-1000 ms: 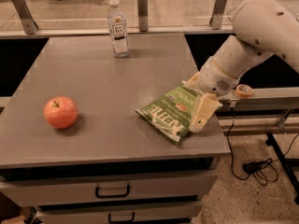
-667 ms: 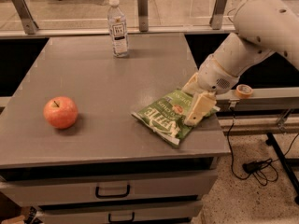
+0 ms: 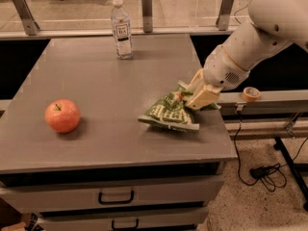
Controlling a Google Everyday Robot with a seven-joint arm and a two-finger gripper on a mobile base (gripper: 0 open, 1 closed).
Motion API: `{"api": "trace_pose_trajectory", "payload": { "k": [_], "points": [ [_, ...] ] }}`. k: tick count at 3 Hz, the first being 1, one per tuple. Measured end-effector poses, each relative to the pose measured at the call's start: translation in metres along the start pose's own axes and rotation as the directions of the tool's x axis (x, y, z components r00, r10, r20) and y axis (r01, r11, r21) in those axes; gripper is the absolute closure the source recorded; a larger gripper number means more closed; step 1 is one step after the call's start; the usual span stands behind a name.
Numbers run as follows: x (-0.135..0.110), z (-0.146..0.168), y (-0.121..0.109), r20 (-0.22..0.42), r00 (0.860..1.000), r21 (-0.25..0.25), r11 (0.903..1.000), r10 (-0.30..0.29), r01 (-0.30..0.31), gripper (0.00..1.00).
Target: Pick green jalapeno chip bag
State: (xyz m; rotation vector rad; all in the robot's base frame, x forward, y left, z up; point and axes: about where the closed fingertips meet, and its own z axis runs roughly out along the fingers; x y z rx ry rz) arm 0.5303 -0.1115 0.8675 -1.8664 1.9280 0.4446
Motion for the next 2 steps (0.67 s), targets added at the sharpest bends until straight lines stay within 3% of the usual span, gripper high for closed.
{"api": "trace_pose_trajectory", "payload": {
  "k": [1,2],
  "points": [
    [-0.027,-0.014,-0.003,0.072,0.997,0.005,0.9997,-0.026,0.026,1.00],
    [-0.075,-0.040,-0.016,0.192,0.978,0.043,0.9961,-0.084,0.077,1.00]
  ]
}}
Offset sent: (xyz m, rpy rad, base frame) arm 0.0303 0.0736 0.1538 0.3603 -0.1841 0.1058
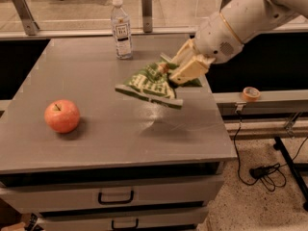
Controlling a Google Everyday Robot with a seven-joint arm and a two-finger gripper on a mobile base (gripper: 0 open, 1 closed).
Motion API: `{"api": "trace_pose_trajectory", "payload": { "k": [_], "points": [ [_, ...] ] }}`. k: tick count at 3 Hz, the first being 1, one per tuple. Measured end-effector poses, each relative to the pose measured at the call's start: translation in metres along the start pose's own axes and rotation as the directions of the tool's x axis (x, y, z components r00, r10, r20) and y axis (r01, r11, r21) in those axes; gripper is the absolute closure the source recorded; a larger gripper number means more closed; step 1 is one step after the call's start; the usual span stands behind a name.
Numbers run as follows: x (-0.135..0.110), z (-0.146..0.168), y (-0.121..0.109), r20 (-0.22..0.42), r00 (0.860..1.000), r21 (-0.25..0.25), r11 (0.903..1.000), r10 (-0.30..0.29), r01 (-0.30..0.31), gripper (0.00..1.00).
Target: Pick green jalapeno chip bag
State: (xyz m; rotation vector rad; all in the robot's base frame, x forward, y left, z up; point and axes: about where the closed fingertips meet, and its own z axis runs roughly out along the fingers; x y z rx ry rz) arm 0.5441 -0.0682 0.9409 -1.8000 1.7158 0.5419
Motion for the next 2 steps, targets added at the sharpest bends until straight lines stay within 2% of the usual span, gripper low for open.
{"api": "trace_pose_trajectory", "payload": {
  "k": [1,2],
  "points": [
    [-0.0520,-0.0176,-0.0269,0.106,0.994,0.049,0.9988,-0.009,0.004,1.00],
    [-0.0590,-0.0237,-0.0301,0.116,0.993,0.064,0.9979,-0.016,0.009,1.00]
  ]
}}
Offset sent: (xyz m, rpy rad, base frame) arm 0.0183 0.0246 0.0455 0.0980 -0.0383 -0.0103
